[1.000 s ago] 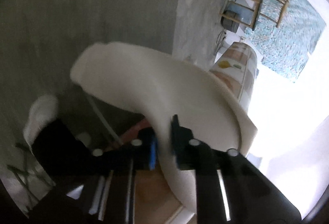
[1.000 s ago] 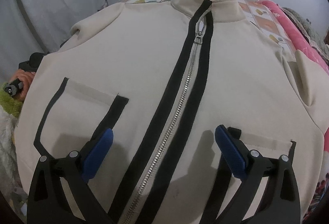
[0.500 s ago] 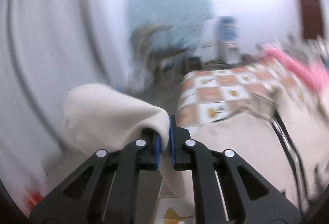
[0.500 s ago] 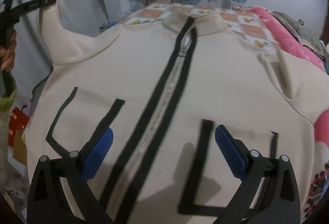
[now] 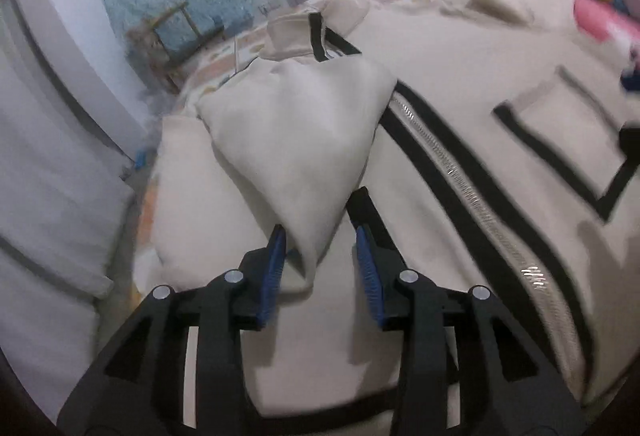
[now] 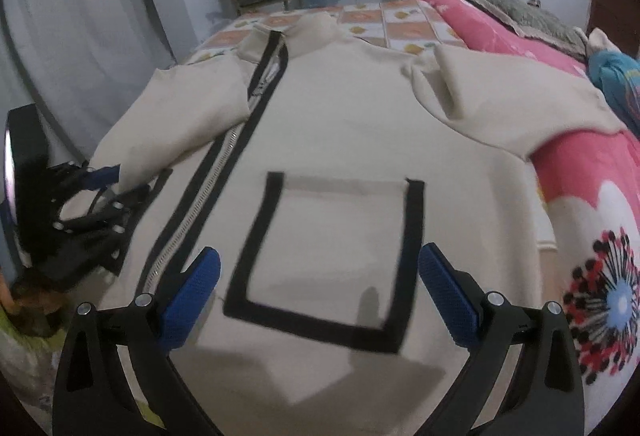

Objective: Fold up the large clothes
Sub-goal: 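Fold the held side over the jacket front with the left gripper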

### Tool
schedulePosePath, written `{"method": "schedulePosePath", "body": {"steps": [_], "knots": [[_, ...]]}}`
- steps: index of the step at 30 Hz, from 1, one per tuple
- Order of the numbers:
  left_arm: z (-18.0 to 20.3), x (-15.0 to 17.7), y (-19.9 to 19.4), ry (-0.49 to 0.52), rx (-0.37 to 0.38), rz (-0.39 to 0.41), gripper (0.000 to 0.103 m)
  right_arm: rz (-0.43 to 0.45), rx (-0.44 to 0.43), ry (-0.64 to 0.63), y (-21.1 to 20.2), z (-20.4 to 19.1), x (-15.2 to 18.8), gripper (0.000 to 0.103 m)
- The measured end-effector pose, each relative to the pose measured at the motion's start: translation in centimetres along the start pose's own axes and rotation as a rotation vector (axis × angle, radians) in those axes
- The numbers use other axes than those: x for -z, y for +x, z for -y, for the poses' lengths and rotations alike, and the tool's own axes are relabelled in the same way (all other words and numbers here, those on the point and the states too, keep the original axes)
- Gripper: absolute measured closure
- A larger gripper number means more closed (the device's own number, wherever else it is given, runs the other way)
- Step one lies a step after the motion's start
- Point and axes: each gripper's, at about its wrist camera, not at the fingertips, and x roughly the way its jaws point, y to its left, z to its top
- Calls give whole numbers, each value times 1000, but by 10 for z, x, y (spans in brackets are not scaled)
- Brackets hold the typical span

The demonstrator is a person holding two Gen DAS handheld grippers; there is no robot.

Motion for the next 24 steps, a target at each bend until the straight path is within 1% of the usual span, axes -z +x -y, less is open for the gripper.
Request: {"method": "schedulePosePath", "body": {"steps": [1,2,3,5,7,8,9,11,12,13,16,18,19,21,22,24], "knots": [[-8,-3,-8,-50,58,22,64,-4,-9,-2,-2,3,-1,7],[-15,-2,-13,-75,86,35,60,-5,-13,-6,-3,4,-3,7],[-26,-1,-22,-116,126,62,60,-2,-14,-11,-5,5,-4,7],[-37,-6,-25,-171,170,98,60,18,-36,-29,-12,3,-13,7],[-49,2,-30,-249,210,133,60,42,-89,-44,-21,-2,-27,7],[-62,3,-32,-303,225,147,60,51,-119,-51,-23,-6,-34,7],[-67,16,-31,-341,223,153,60,57,-148,-58,-24,-9,-41,7],[-81,19,-22,-420,205,151,60,58,-231,-81,-22,-23,-64,7],[-90,21,-13,-464,176,129,60,52,-272,-91,-18,-30,-74,7],[-95,21,-4,-491,145,104,62,36,-330,-105,-8,-42,-90,7],[-103,22,25,-543,99,60,63,-17,-406,-131,23,-75,-121,7],[-107,25,44,-571,91,20,63,-60,-424,-157,53,-104,-143,10],[-107,27,46,-583,98,28,64,-75,-425,-168,64,-115,-149,13],[-106,30,45,-579,93,38,64,-97,-419,-196,85,-138,-162,15],[-104,31,44,-573,88,43,65,-103,-404,-225,100,-154,-171,17],[-101,33,45,-556,82,54,64,-107,-371,-265,119,-171,-181,19]]}}
